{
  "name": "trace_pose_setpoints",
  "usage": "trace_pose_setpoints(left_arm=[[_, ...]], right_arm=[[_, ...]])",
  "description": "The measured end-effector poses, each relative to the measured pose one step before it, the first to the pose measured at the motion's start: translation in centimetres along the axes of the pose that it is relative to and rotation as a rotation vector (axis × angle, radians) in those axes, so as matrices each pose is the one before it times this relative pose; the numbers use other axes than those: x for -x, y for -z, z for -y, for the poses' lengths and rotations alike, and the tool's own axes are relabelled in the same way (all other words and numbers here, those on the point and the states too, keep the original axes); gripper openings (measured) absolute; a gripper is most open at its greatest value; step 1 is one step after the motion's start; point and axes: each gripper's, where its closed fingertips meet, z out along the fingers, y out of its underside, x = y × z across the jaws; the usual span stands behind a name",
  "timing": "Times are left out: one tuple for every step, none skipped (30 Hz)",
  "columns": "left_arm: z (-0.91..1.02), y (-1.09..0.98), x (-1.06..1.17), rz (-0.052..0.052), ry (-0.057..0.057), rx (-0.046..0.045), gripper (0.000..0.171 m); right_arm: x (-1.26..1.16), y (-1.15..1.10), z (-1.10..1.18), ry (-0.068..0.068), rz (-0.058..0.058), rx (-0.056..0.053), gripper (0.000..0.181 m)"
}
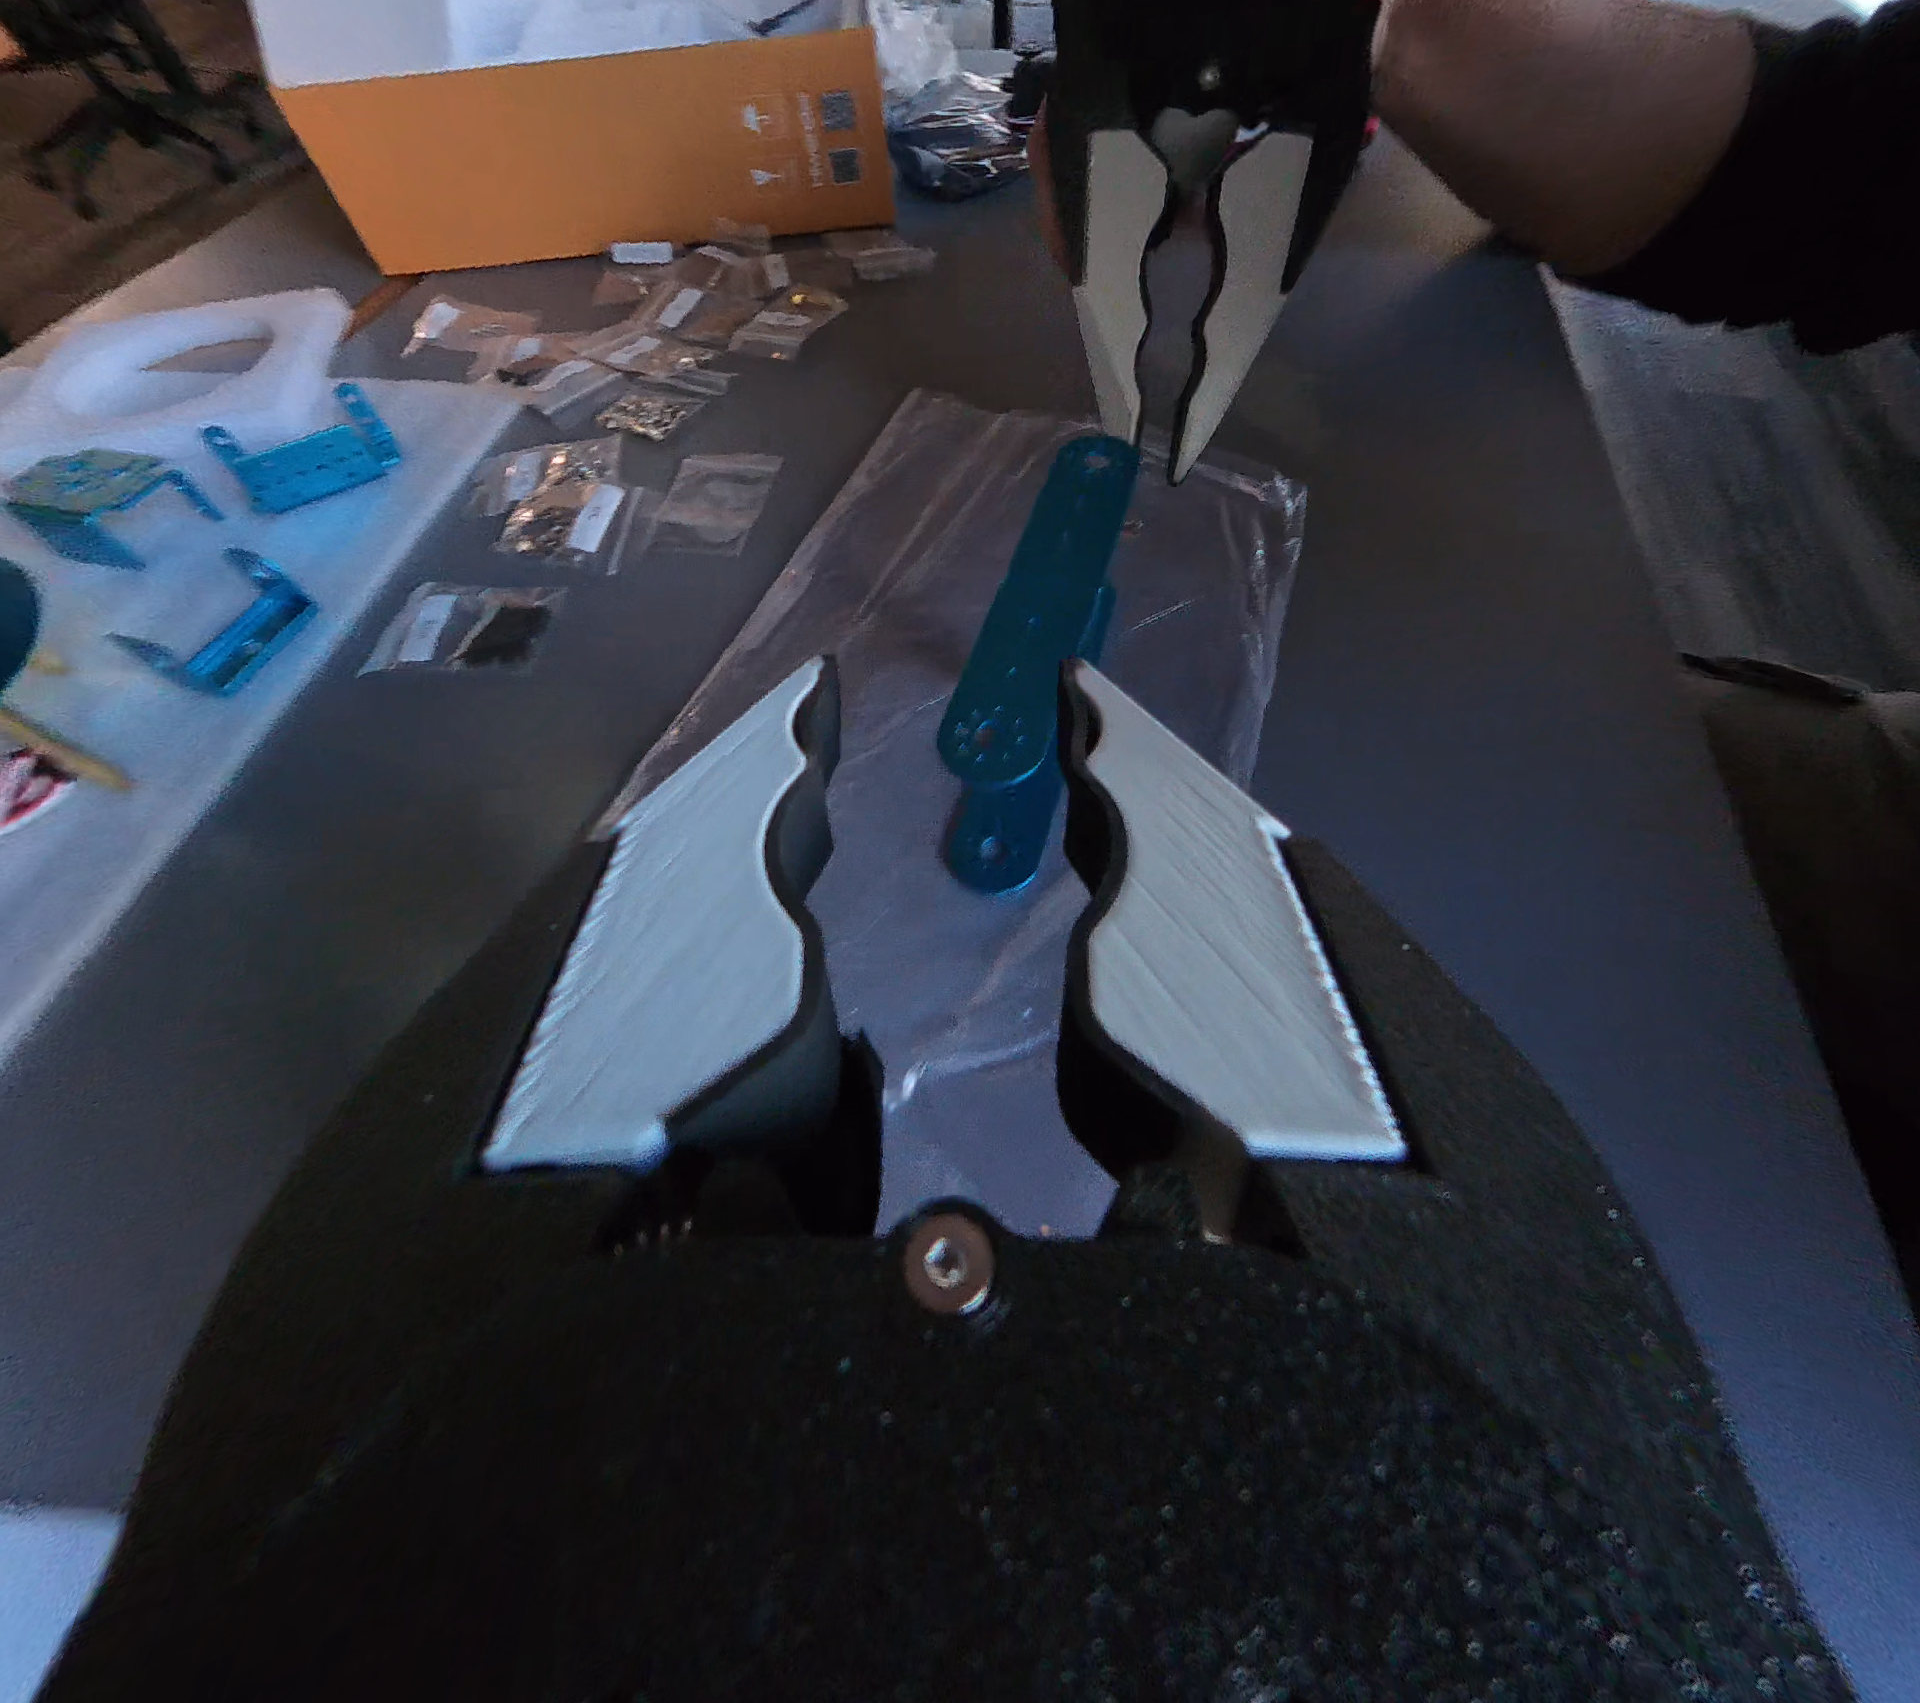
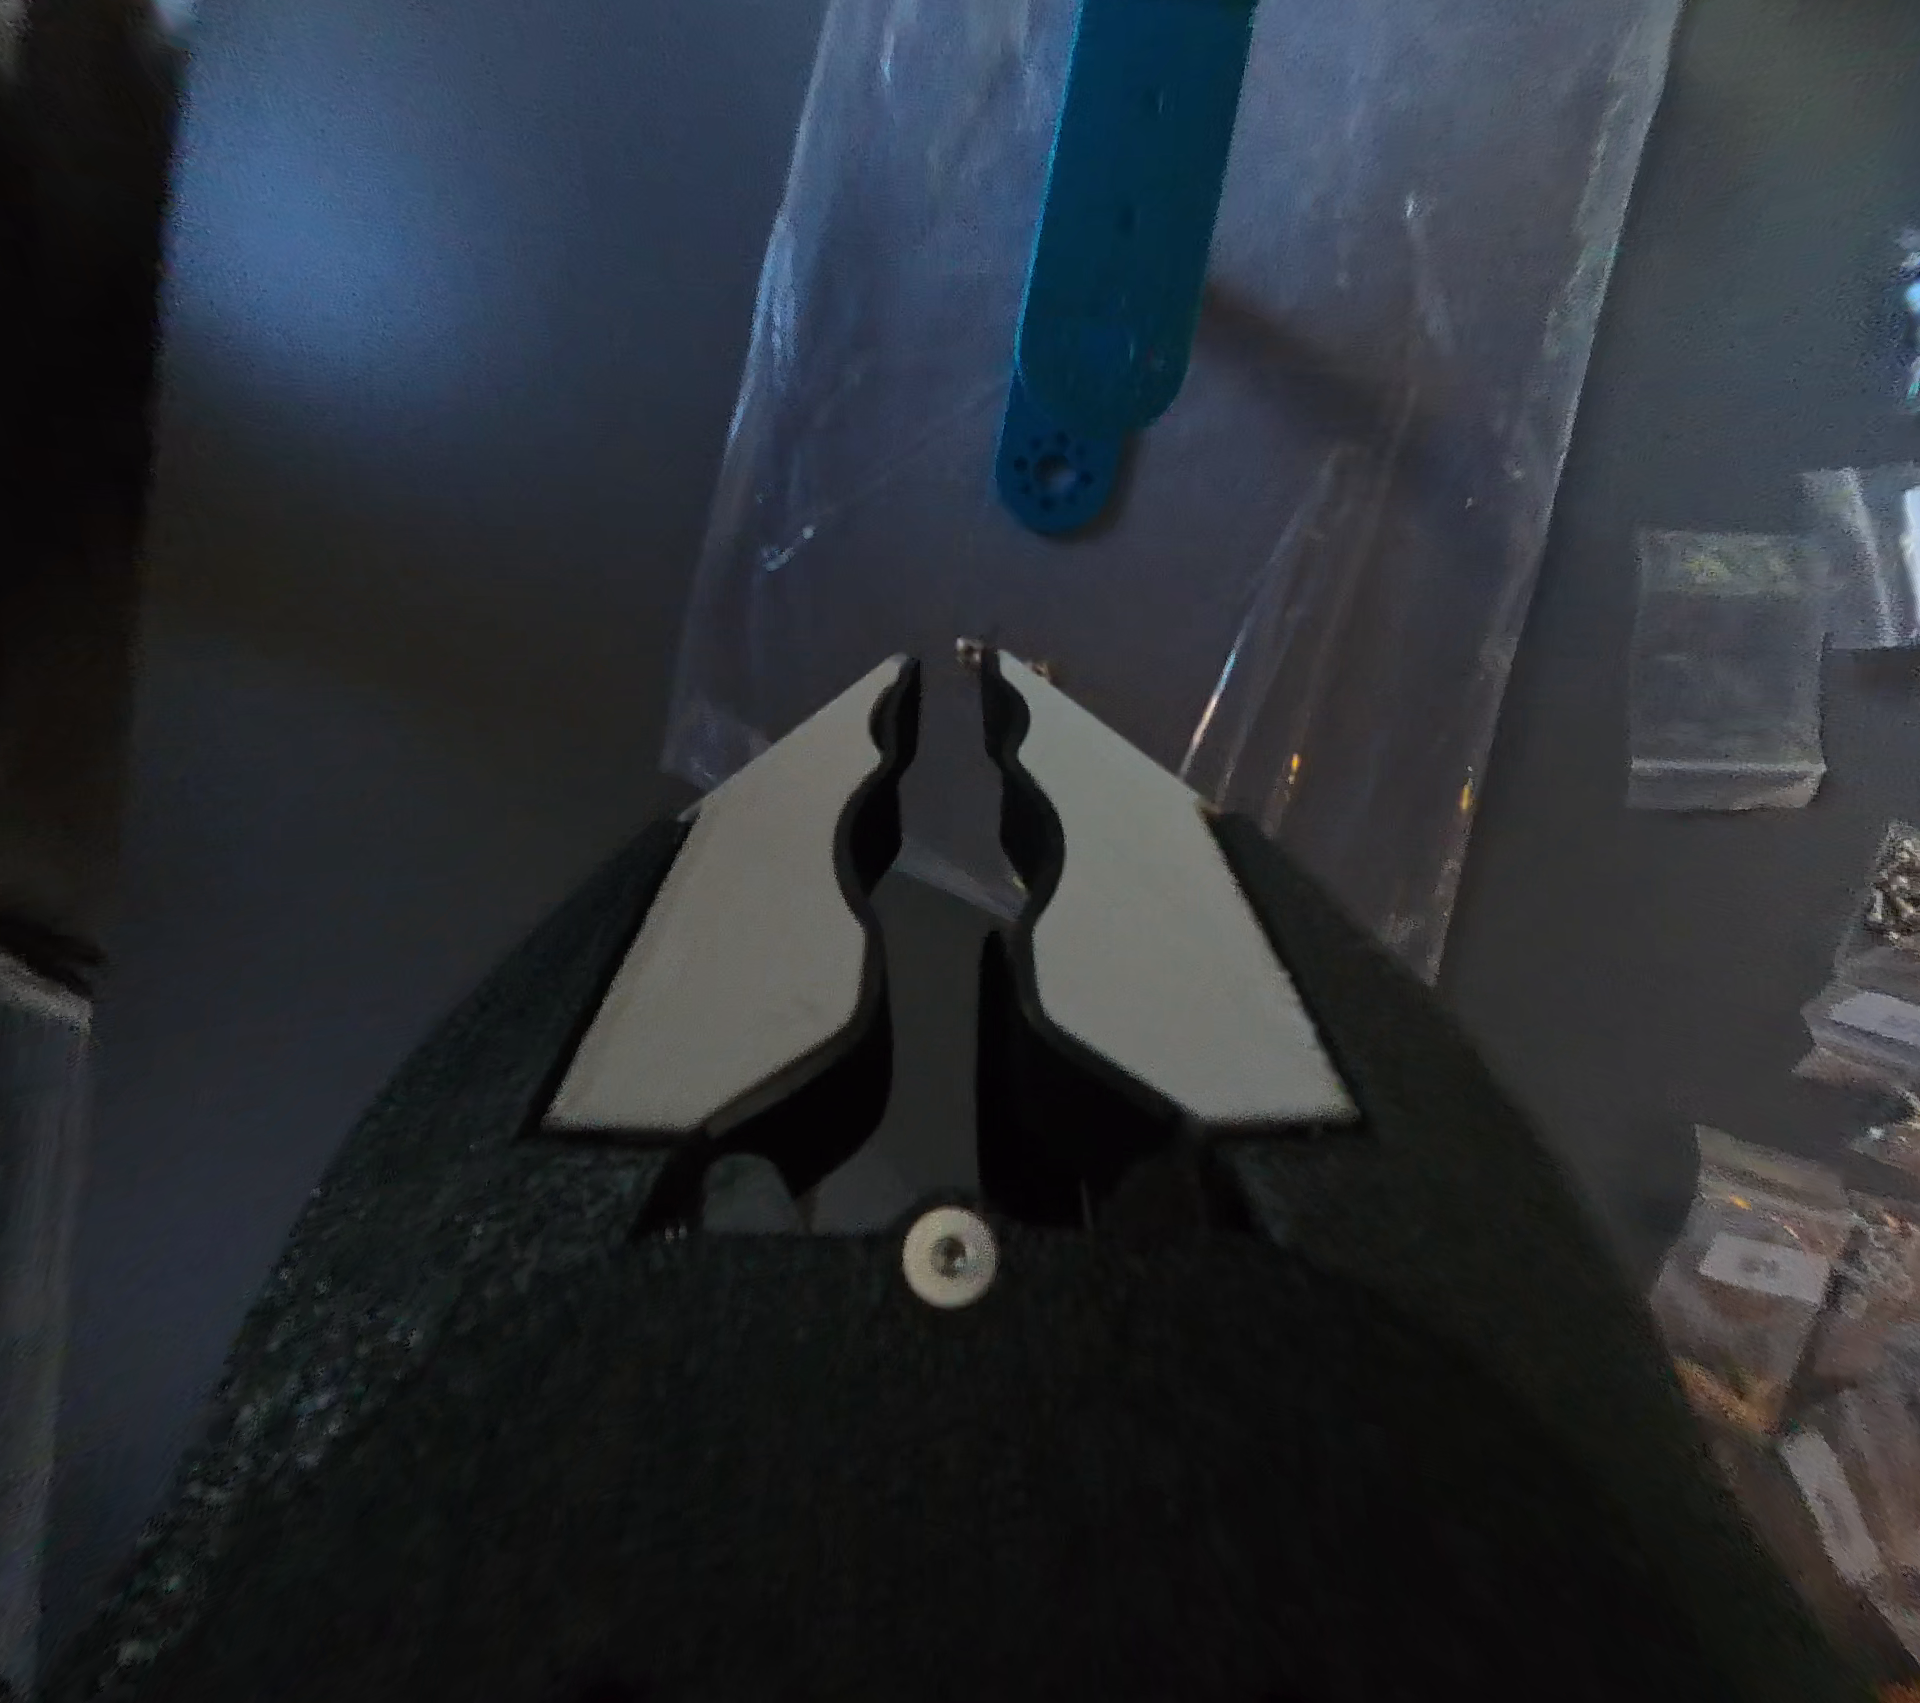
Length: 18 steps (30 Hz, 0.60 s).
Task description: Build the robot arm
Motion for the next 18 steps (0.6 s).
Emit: trace_pose_setpoints(left_arm=[[0.085,0.551,0.334,0.0344,-0.0207,-0.01343,0.041],[0.503,0.484,0.428,0.0363,-0.0034,-0.03715,0.040],[0.620,0.358,0.063,0.0040,0.0127,-0.04447,0.040],[0.419,0.215,-0.006,-0.0051,0.0076,-0.02543,0.038],[0.279,0.128,0.256,0.0117,-0.0025,-0.01305,0.038],[0.233,0.135,0.357,0.0183,-0.0044,-0.01410,0.038],[0.175,0.132,0.228,0.0112,-0.0022,-0.01252,0.038],[0.124,0.112,0.048,0.0003,-0.0002,-0.00790,0.038],[0.124,0.075,0.017,-0.0020,0.0026,-0.00737,0.037],[0.071,0.019,-0.051,-0.0060,0.0072,-0.00724,0.037],[-0.027,-0.044,-0.153,-0.0127,0.0096,-0.00173,0.037],[-0.102,-0.094,-0.141,-0.0093,0.0080,0.00034,0.037],[-0.197,-0.136,-0.166,-0.0083,0.0037,0.00552,0.037],[-0.243,-0.156,-0.137,-0.0052,-0.0018,0.01056,0.037],[-0.210,-0.154,-0.109,-0.0009,-0.0047,0.00750,0.037],[-0.182,-0.147,-0.143,-0.0032,-0.0029,0.00606,0.037],[-0.191,-0.126,-0.196,-0.0080,-0.0006,0.00803,0.037],[-0.142,-0.122,-0.139,-0.0054,0.0003,0.00566,0.037]], right_arm=[[-0.423,-0.175,-0.496,0.0032,-0.0098,0.0672,0.012],[-0.511,-0.073,-0.327,0.0037,-0.0026,0.0513,0.012],[-0.570,0.069,-0.129,0.0008,0.0019,0.0340,0.011],[-0.465,0.122,-0.109,-0.0011,0.0113,0.0287,0.011],[-0.293,0.095,-0.062,-0.0006,0.0181,0.0247,0.011],[-0.062,-0.024,0.068,0.0070,0.0222,0.0174,0.012],[0.252,-0.164,0.048,0.0228,0.0280,0.0187,0.012],[0.062,-0.225,-0.068,0.0382,0.0041,0.0253,0.011],[-0.069,-0.206,-0.144,0.0411,-0.0081,0.0263,0.011],[0.028,-0.218,-0.055,0.0368,-0.0006,0.0203,0.011],[-0.006,-0.195,0.081,0.0301,0.0011,0.0084,0.011],[0.057,-0.163,0.188,0.0268,0.0071,-0.0018,0.011],[0.027,-0.150,0.176,0.0260,0.0063,-0.0074,0.011],[0.029,-0.097,0.123,0.0254,0.0039,-0.0079,0.009],[0.057,0.019,0.285,0.0185,0.0024,-0.0201,0.008],[0.122,0.016,0.142,0.0131,0.0043,-0.0100,0.007],[0.067,-0.053,-0.056,0.0072,0.0012,0.0041,0.006],[0.051,-0.067,-0.072,0.0032,0.0031,0.0050,0.006]])
